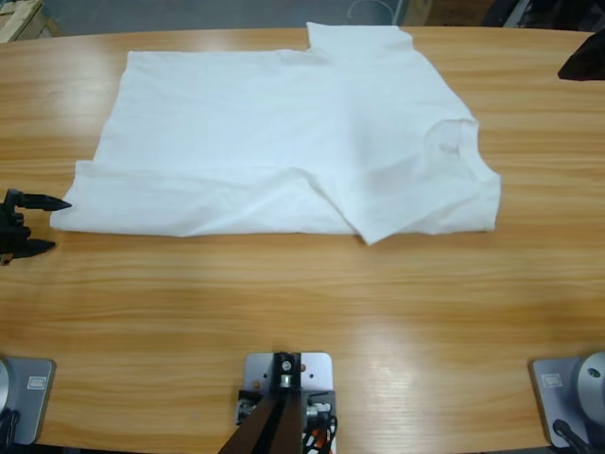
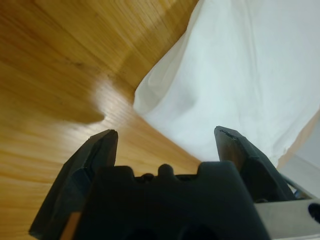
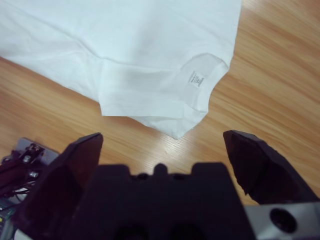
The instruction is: Fold clothes
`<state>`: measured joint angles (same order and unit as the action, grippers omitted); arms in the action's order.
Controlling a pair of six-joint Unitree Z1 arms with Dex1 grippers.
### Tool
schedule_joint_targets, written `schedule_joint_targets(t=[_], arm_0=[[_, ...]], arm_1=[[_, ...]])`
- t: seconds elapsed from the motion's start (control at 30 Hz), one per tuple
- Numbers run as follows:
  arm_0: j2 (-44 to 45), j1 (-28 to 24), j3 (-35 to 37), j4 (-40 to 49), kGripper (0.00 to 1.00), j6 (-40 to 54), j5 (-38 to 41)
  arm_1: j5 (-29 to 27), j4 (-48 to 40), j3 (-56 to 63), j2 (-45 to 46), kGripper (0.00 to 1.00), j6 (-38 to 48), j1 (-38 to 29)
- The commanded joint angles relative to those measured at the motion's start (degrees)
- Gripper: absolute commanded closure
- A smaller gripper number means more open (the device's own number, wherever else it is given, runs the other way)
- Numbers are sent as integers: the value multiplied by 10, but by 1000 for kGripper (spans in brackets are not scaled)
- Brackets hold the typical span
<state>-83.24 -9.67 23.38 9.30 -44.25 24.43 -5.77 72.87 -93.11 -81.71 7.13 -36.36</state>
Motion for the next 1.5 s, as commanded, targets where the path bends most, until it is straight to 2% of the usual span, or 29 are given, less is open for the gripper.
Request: schedule_joint_targets(t=[0.03,0.3,0.37,0.53,0.6,0.67,0.7,0.77,0.87,0.9,1.03,1.17,1.2,1.23,1.27,1.37,1.4,1.47,1.5], arm_0=[[-51,17,-17,-35,243,-2,-15],[-75,22,-18,-58,277,0,-14],[-80,22,-17,-65,396,0,-14],[-89,23,-15,-71,556,1,-12],[-92,23,-15,-73,791,1,-11],[-92,23,-16,-76,994,1,-9],[-92,23,-16,-77,1000,1,-9],[-89,23,-17,-80,1000,2,-8],[-86,23,-16,-82,1000,2,-6],[-85,23,-15,-82,1000,3,-4],[-73,23,-12,-83,1000,6,5],[-62,23,-10,-83,1000,7,6],[-62,23,-10,-83,1000,7,7],[-61,23,-10,-83,1000,7,7],[-59,23,-10,-83,1000,7,7],[-45,20,-8,-84,1000,7,7],[-41,19,-8,-84,1000,7,7],[-35,18,-8,-86,1000,8,7],[-34,18,-7,-86,1000,7,7]], arm_1=[[12,-4,22,16,0,-6,17],[16,-5,22,11,0,-7,23],[16,-5,22,10,0,-7,23],[16,-4,22,10,9,-7,23],[16,-4,22,9,44,-7,23],[18,-5,22,9,153,-7,23],[19,-5,23,9,219,-7,23],[21,-5,23,9,458,-7,23],[23,-8,26,10,973,-7,23],[23,-11,29,10,1000,-7,23],[40,-28,46,10,1000,0,32],[149,-77,98,21,1000,47,104],[176,-98,124,26,840,65,124],[202,-125,156,33,521,85,144],[228,-156,194,41,456,106,165],[301,-261,318,58,455,164,221],[325,-304,363,61,410,187,236],[346,-372,423,60,339,221,245],[354,-403,450,57,335,236,249]])
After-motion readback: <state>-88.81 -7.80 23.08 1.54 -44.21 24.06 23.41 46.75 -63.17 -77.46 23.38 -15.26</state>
